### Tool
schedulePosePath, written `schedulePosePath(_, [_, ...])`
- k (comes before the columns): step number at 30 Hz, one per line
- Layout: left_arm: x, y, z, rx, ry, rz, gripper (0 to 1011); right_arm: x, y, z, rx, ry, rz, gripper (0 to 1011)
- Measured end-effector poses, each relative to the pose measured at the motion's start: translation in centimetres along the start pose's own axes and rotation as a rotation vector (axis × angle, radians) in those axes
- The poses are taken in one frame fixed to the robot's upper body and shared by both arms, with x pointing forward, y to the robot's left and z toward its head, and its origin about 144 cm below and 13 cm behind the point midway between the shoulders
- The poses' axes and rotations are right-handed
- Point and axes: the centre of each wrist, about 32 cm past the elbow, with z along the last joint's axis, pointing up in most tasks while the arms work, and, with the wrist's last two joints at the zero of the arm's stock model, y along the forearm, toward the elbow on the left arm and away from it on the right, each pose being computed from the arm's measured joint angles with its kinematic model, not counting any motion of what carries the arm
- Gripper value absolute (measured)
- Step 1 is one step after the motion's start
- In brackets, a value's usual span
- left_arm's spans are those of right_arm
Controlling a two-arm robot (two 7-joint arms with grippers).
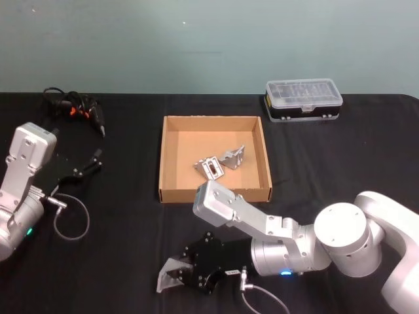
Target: Use one hand to pick up the angle iron from the table and place it into the box.
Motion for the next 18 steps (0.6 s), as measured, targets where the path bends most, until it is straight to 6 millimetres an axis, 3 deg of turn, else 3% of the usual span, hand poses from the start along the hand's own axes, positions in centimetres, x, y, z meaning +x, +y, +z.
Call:
schedulePosePath(8, [0.0,0.0,0.0,0.000,0.000,0.000,1011,0.4,-1.0,0.6,0.025,-0.007,-0.036,174])
schedulePosePath(18, [0.0,0.0,0.0,0.000,0.000,0.000,1011,2.6,-3.6,2.0,0.033,-0.028,-0.170,173])
